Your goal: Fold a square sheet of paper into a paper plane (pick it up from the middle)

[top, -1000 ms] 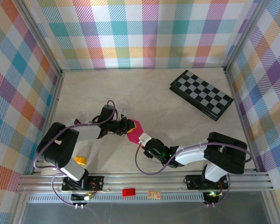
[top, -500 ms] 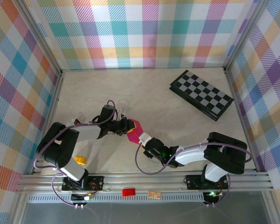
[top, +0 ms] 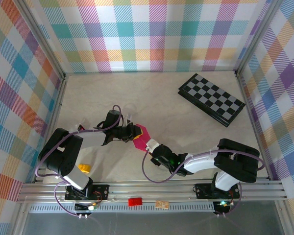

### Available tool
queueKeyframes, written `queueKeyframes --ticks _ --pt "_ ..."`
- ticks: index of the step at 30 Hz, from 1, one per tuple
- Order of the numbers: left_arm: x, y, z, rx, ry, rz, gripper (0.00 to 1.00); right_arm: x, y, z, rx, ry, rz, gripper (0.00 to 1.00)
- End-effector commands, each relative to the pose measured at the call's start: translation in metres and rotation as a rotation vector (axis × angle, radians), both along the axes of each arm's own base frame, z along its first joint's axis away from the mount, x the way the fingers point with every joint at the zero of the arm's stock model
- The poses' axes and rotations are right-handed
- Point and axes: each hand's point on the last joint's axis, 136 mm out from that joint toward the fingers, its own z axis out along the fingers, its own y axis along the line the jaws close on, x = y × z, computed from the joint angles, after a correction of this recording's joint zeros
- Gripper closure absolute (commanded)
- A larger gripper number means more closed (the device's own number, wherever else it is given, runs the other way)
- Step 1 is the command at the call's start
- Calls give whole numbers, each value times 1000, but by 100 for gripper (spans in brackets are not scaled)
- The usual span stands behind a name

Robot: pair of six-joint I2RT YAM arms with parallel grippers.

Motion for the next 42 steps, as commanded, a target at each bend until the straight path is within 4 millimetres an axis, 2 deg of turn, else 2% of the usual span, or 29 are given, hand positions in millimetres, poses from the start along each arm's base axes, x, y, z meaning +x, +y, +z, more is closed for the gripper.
queueKeyframes --ticks 1,11,24,28,32,34,37,42 --pt "2 -5 8 -2 -19 -17 87 3 3 3 20 -11 -17 80" --pt "2 -4 7 0 -20 -18 87 4 3 3 17 -16 -22 81" --pt "2 -3 5 7 -16 -14 85 3 4 3 31 -9 -25 91" --pt "3 0 6 27 -24 -1 74 3 4 1 44 8 -35 93" --pt "6 17 17 105 -84 66 43 2 5 -3 96 89 -48 94" --pt "6 30 20 188 -104 99 33 1 6 -5 129 141 -49 94" --pt "5 47 25 278 -130 134 27 -1 10 -7 166 201 -41 93" --pt "1 57 28 303 -143 161 25 2 12 -13 205 305 -62 93"
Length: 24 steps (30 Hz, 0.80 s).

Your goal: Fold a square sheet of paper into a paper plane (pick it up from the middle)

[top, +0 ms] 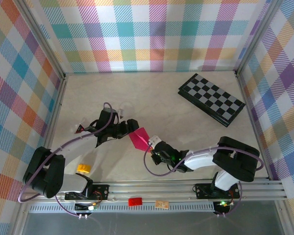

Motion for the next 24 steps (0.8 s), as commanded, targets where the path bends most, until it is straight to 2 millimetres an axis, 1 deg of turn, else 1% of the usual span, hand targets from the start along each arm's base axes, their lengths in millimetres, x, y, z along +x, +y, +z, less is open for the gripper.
queueKeyframes --ticks 1,6,10,15,21,24 --pt "-7 12 -9 77 21 21 25 -4 11 -3 71 123 0 93" --pt "-8 11 -10 68 28 10 25 -4 14 1 151 231 1 93" --pt "-9 9 -9 60 26 2 25 -3 13 6 206 309 -12 94" --pt "-9 7 -9 52 25 -3 25 -5 17 13 269 439 3 94" --pt "-9 4 -9 39 28 -15 27 -5 21 10 318 563 1 94" --pt "-10 4 -9 38 30 -15 27 -3 22 7 334 573 -12 94"
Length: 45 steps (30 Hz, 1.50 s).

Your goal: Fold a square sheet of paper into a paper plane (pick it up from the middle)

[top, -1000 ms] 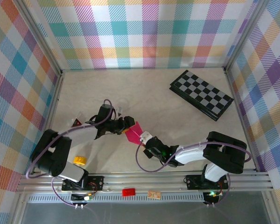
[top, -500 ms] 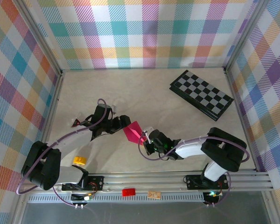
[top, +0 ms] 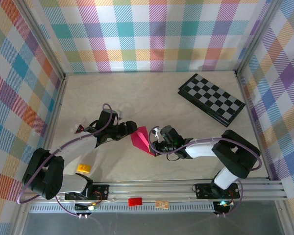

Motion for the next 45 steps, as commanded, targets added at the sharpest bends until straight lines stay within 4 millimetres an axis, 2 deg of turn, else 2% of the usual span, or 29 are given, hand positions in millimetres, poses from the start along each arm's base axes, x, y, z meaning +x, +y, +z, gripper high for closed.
queueKeyframes --ticks 1,10,13,17,21,25,34,45 --pt "-4 -2 -1 -5 2 -24 27 -7 7 -1 41 72 9 95" --pt "-5 -3 -6 -15 18 -14 29 -3 -5 -16 44 89 -94 95" --pt "-5 -5 -5 -37 17 -9 33 -5 -8 -19 65 103 -118 95" --pt "-4 -11 -5 -80 17 -16 50 -6 -5 -25 95 135 -136 95" --pt "-3 -21 -6 -131 31 -38 73 -6 -8 -28 120 134 -159 95" --pt "-3 -32 -8 -173 34 -66 84 -8 -9 -28 131 143 -166 95" --pt "-9 -57 -20 -192 61 -129 91 -10 -14 -33 173 181 -217 95" --pt "-13 -77 -35 -192 79 -168 93 -12 -18 -35 215 228 -256 95"
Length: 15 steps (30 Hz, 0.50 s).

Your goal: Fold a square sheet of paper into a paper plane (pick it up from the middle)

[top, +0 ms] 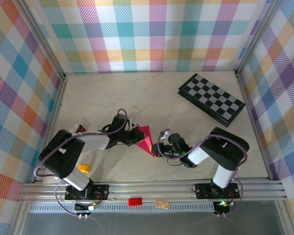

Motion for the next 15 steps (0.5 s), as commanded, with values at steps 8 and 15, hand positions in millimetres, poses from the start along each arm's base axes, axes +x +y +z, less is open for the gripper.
queueKeyframes --ticks 8,15 --pt "8 -13 2 -36 -22 -16 93 -12 -13 -27 -39 130 -24 96" --pt "13 -14 -3 -28 -20 -8 93 -12 -14 -29 -35 159 -24 97"
